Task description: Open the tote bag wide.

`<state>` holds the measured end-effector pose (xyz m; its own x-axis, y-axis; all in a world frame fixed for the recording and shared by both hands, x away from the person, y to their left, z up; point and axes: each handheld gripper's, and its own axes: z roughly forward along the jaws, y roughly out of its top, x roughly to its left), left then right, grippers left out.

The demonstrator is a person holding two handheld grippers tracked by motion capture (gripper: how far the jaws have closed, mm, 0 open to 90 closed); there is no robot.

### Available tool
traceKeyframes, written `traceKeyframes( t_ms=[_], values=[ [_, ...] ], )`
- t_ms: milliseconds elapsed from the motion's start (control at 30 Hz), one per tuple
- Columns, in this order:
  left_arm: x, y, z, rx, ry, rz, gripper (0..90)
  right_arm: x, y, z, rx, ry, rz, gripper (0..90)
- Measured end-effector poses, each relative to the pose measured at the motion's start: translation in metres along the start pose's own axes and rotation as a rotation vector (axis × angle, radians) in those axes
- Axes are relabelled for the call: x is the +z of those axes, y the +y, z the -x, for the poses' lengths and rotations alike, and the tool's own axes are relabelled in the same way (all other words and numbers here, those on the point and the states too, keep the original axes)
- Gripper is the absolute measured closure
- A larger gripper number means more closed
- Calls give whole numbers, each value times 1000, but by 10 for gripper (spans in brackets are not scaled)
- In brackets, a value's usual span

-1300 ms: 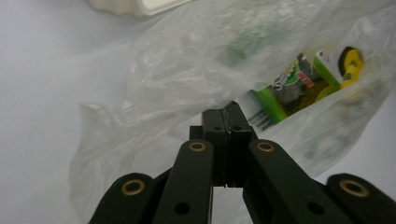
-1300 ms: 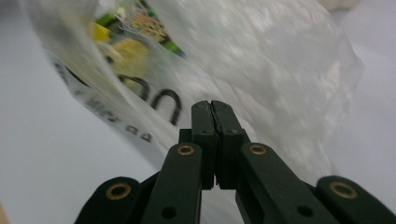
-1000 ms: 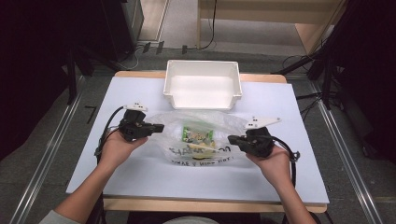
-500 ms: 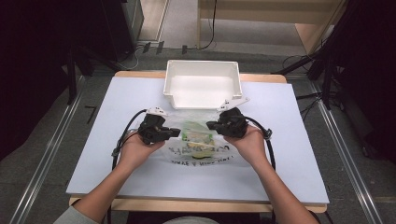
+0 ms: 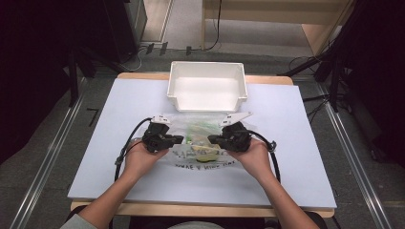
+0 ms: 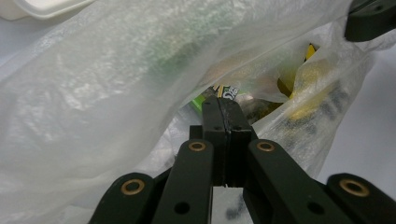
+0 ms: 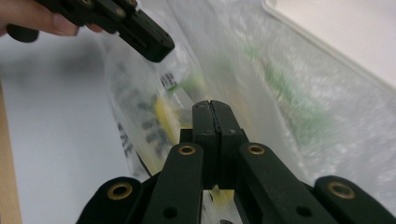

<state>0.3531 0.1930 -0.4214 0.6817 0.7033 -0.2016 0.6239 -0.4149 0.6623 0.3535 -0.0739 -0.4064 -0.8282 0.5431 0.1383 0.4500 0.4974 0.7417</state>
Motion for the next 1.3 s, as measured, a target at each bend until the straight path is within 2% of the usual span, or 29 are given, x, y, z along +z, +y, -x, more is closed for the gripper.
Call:
traceKeyframes(
  t_ms=[267, 467, 767, 867, 967, 1067, 1300],
  values=[
    [5, -13, 5, 17, 2, -26, 900, 31, 5, 35, 58, -51, -44, 900],
    [3, -28, 5, 17, -1, -46, 900, 47, 12, 50, 76, -85, -63, 900],
    [2, -44, 11, 25, -28, -73, 900, 60, 16, 73, 127, -126, -33, 900],
    [4, -48, 13, 36, -36, -92, 900, 64, 12, 79, 145, -138, -43, 900],
    [5, -52, 15, 40, -42, -111, 900, 67, 9, 83, 142, -167, -55, 900],
    [5, -54, 16, 34, -50, -114, 900, 67, 7, 88, 151, -185, -53, 900],
    [-2, -61, 17, 45, -66, -128, 900, 72, 2, 95, 158, -217, -79, 900]
  ],
)
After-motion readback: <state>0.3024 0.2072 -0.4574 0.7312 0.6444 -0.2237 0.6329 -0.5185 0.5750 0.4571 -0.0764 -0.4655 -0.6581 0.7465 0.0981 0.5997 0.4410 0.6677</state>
